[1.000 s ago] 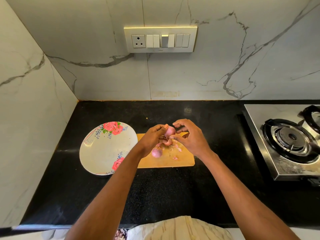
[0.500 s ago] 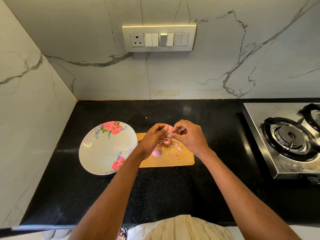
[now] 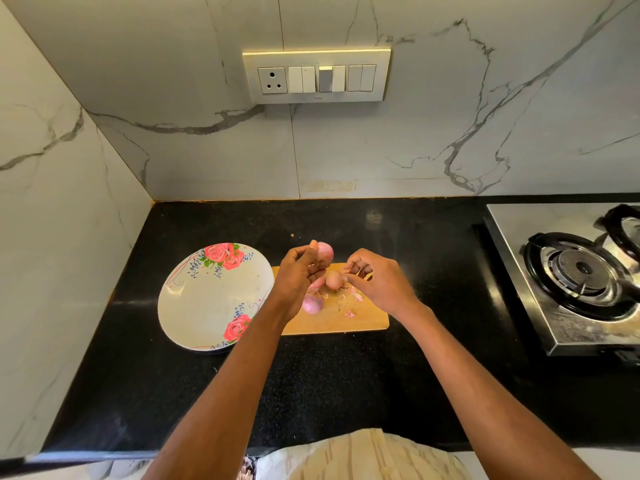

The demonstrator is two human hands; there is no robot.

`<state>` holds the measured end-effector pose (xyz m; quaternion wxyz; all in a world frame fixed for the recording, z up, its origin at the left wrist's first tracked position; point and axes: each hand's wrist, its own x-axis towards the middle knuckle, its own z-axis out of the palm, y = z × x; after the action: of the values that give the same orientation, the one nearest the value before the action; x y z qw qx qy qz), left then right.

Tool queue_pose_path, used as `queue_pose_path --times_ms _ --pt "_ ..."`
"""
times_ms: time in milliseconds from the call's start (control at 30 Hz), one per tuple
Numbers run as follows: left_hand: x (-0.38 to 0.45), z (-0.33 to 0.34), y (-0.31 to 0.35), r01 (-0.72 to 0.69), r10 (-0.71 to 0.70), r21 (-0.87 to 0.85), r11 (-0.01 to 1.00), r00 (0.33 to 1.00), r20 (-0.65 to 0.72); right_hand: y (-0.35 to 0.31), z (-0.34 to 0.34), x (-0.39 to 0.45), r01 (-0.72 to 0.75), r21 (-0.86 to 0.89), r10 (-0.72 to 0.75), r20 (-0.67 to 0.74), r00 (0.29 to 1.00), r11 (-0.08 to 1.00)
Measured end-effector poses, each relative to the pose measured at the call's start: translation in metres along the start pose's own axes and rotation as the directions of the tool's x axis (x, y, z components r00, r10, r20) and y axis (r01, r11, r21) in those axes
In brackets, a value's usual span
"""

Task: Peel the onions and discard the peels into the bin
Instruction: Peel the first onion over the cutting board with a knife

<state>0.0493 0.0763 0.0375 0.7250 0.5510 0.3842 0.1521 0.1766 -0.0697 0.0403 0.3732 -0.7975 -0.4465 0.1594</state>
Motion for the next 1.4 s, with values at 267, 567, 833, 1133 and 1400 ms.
queue_pose_path --times_ms 267,567,833,1133,1400 --pt "-0.008 0.004 -0.001 0.071 -0.071 -0.064 0.995 0.997 -0.004 -0.003 0.006 0.001 -0.02 0.08 0.021 -0.001 1.0 0.997" --pt "-0.011 0.014 0.002 0.065 -0.06 -0.083 0.994 0.997 0.056 -0.012 0.009 0.003 0.123 0.136 -0.101 -0.156 0.982 0.983" --pt "-0.016 0.01 0.001 -0.013 0.014 -0.006 1.0 0.997 0.082 -0.006 0.008 0.002 0.082 0.132 -0.064 -0.139 0.988 0.988" --pt "-0.016 0.004 -0.001 0.055 -0.061 -0.08 0.995 0.995 -0.076 0.008 0.001 -0.005 -0.054 0.06 0.054 0.015 0.998 0.997" --pt "-0.018 0.008 0.0 0.081 -0.085 -0.07 0.994 0.995 -0.053 0.008 0.01 -0.001 -0.154 0.014 0.151 0.123 0.981 0.988"
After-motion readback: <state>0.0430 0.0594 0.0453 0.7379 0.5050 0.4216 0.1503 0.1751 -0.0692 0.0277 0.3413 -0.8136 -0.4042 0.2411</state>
